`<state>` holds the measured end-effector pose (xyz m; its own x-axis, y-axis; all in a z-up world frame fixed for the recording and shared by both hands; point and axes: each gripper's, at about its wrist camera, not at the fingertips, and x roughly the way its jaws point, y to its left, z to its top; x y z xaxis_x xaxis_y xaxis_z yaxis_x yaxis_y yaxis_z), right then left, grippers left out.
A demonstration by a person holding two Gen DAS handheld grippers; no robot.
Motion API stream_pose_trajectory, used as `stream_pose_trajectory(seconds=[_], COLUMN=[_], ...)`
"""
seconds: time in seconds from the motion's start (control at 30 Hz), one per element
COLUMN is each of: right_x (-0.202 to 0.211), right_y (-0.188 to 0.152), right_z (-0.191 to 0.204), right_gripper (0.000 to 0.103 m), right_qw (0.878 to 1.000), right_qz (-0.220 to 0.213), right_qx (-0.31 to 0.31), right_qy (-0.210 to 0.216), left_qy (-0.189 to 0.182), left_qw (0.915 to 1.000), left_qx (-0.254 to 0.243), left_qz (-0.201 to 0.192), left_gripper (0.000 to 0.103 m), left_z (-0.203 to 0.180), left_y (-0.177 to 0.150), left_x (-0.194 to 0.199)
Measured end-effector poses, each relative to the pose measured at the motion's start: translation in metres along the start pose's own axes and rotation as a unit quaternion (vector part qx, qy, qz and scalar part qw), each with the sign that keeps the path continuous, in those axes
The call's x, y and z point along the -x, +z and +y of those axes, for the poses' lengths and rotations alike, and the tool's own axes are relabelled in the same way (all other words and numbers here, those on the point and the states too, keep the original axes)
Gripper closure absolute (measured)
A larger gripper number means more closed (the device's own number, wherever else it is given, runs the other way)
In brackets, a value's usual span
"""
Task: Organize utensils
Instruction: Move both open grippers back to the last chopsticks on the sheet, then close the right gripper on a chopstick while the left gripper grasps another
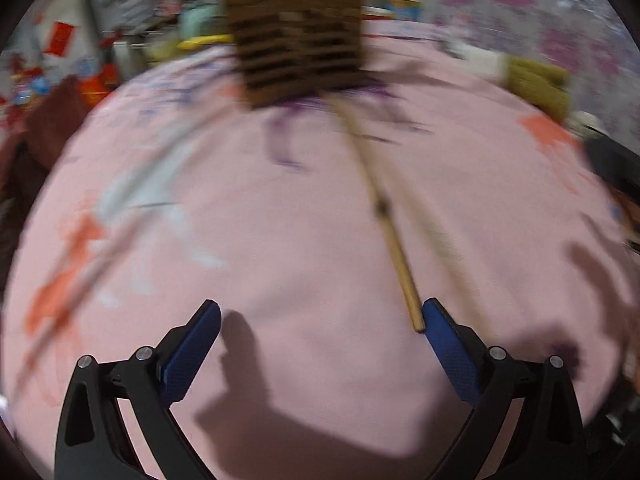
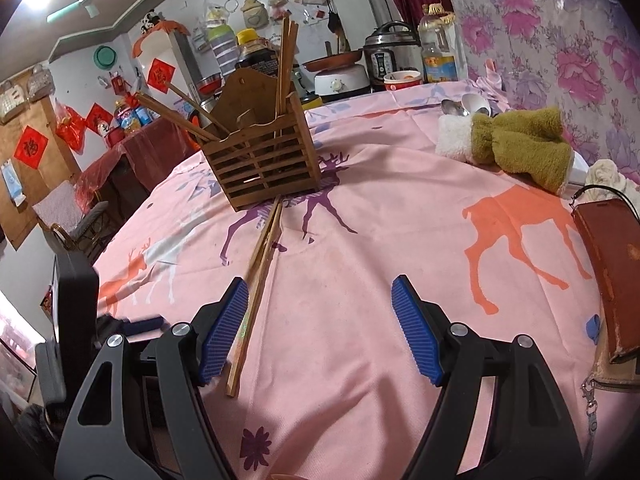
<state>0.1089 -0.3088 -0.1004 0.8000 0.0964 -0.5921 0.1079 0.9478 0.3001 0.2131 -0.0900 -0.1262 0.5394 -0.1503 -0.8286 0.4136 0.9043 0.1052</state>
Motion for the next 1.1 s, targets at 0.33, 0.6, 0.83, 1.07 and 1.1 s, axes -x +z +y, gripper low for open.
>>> stream_pose_trajectory(seconds=[0.33,0.6,0.83,1.07,1.1], right_x=[-0.004,-0.016,-0.024,-0.043,-0.043], right_y=[-0.022,-0.046,-0.053,-0.056,-0.055], right_z=[0.040,0.069,0.070,0.060,0.056], right_gripper=[0.030,0.036,0.056,0.094,0.096], right_qw=[0.994,0.982,0.978,0.979,0.981], right_qz=[0.032,0.076,0.105,0.131,0.128], right_qx=[0.094,0.154,0.157,0.150,0.145], right_qy=[0.047,0.079,0.087,0.036,0.029], left_qy=[0.040,0.043,0.042,0.043,0.045], left_qw=[0.9919,0.9913,0.9912,0.9912,0.9913], left_qx=[0.119,0.122,0.123,0.123,0.121], left_qz=[-0.019,-0.024,-0.026,-0.026,-0.026], left_gripper=[0.004,0.004,0.004,0.004,0.004], left_z=[0.089,0.088,0.088,0.088,0.088], left_y=[-0.038,-0.039,-0.040,-0.040,-0.040], left_x=[0.011,0.012,0.012,0.012,0.012])
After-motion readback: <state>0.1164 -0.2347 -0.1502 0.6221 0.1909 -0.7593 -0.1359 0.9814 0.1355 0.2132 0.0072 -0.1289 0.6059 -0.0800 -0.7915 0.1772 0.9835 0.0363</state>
